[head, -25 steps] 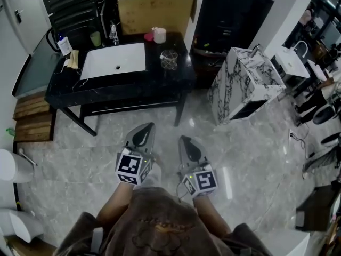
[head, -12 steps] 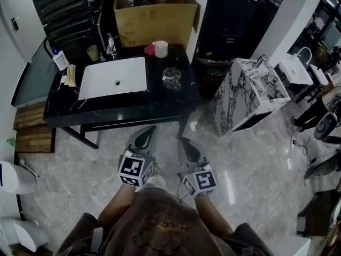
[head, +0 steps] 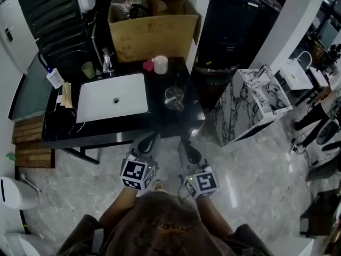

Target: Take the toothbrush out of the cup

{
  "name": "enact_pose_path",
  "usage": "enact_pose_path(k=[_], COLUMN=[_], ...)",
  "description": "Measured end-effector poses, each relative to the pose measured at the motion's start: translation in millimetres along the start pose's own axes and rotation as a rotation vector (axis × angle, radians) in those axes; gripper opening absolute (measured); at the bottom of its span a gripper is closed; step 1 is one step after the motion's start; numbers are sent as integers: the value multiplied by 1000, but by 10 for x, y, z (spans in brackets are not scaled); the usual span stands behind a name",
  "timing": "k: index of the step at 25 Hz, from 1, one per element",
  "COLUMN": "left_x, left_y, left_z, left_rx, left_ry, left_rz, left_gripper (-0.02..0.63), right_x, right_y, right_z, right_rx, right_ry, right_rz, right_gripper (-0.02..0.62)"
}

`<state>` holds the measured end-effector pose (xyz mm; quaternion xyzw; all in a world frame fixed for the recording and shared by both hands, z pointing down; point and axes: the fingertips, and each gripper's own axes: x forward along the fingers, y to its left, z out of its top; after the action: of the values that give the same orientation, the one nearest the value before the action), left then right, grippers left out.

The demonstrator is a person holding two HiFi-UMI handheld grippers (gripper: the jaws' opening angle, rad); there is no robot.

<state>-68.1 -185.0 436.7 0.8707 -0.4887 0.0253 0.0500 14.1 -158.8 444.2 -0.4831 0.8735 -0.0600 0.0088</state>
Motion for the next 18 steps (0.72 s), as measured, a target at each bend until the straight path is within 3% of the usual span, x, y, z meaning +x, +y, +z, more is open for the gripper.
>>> enact_pose_path(k=[10,18], left_x=[294,583], left_y=[188,347], left_z=[-19,41], left_rx=[-19,-25], left_ry=[19,13], left_rz=[-35,-16], left_gripper=[2,2], right_x=[295,602], right_y=[-223,-434], right_z=[-27,17], right_rx=[-10,-17], right_ry=[13,18], right_rz=[-33,-11], right_gripper=[0,0])
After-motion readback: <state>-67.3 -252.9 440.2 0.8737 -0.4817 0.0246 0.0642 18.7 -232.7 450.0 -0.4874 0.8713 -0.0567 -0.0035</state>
